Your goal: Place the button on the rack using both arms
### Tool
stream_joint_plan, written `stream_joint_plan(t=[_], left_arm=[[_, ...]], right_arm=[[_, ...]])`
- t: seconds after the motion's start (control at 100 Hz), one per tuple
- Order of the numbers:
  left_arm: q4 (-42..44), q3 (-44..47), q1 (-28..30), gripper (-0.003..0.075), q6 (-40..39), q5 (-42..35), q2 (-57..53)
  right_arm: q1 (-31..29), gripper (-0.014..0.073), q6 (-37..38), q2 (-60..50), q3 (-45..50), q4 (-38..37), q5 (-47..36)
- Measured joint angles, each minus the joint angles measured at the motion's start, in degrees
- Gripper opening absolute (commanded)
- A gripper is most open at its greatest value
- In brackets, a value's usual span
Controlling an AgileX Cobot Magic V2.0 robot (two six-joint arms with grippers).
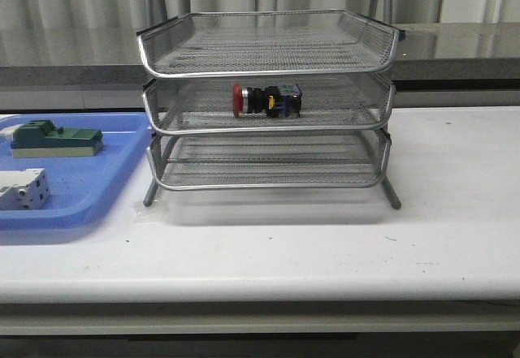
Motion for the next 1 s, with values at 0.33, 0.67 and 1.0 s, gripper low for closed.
stream_joint_plan(t=[0.33,0.67,1.0], left_arm=[[2.94,0.0,0.0,-0.002,0.0,0.0,0.0],[29.84,1.36,-1.51,-0.002,-26.71,0.1,-0.85],[36.29,9.15,-3.41,-0.002,-34.58,-3.51,-4.63]], right_arm=[[0.0,-0.0057,0.0,0.0,0.0,0.0,0.0],[0.0,-0.0057,0.0,-0.09,0.0,0.0,0.0],[0.0,-0.0057,0.0,-0.09,0.0,0.0,0.0]])
